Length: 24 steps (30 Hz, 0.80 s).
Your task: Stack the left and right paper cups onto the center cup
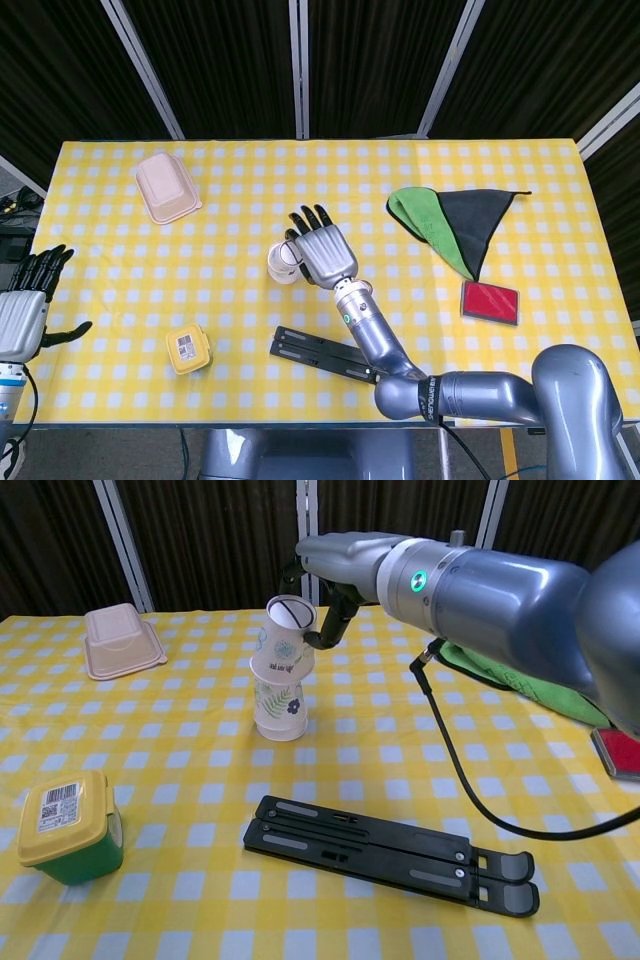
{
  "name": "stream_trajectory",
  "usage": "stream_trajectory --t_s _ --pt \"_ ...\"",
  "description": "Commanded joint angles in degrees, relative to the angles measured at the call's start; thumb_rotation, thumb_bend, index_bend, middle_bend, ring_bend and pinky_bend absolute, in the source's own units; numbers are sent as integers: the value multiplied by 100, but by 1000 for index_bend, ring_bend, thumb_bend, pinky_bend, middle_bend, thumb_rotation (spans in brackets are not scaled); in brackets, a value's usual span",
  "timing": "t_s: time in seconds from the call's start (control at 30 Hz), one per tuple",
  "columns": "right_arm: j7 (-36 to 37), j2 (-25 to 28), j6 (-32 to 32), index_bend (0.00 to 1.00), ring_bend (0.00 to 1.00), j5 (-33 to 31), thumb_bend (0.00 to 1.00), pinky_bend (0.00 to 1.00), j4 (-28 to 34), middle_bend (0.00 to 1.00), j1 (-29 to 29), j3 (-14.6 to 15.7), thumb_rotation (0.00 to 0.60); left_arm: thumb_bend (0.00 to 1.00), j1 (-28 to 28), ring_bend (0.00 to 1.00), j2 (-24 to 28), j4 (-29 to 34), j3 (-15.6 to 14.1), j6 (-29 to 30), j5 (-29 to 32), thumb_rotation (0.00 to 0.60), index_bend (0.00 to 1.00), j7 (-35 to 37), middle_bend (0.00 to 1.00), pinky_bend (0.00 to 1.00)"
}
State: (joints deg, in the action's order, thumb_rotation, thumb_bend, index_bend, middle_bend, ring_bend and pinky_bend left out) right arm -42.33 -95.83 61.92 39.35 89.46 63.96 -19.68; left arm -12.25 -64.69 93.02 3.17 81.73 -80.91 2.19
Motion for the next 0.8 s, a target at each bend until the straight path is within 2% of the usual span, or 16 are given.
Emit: stream_trajectory --t_s 0.03,0.3,0.43,0.53,0.8 --pt "109 -90 -9 429 0 61 373 0 -103 120 31 -26 600 102 18 0 15 2 19 7 14 600 0 25 0 0" --pt "231 -367 -43 399 0 328 313 0 -537 101 88 94 600 102 61 0 54 36 45 29 -13 600 0 68 0 0" --pt "142 -422 -20 224 0 285 251 0 -597 33 122 84 600 102 61 0 50 32 42 -5 -31 600 0 65 0 0" --pt "26 -409 30 139 0 266 193 0 -577 4 143 81 600 103 64 0 55 29 58 -33 1 600 0 58 0 0" --pt "65 -343 186 115 0 313 170 0 -431 1 54 45 600 103 76 0 49 48 76 -48 2 600 0 1 0 0"
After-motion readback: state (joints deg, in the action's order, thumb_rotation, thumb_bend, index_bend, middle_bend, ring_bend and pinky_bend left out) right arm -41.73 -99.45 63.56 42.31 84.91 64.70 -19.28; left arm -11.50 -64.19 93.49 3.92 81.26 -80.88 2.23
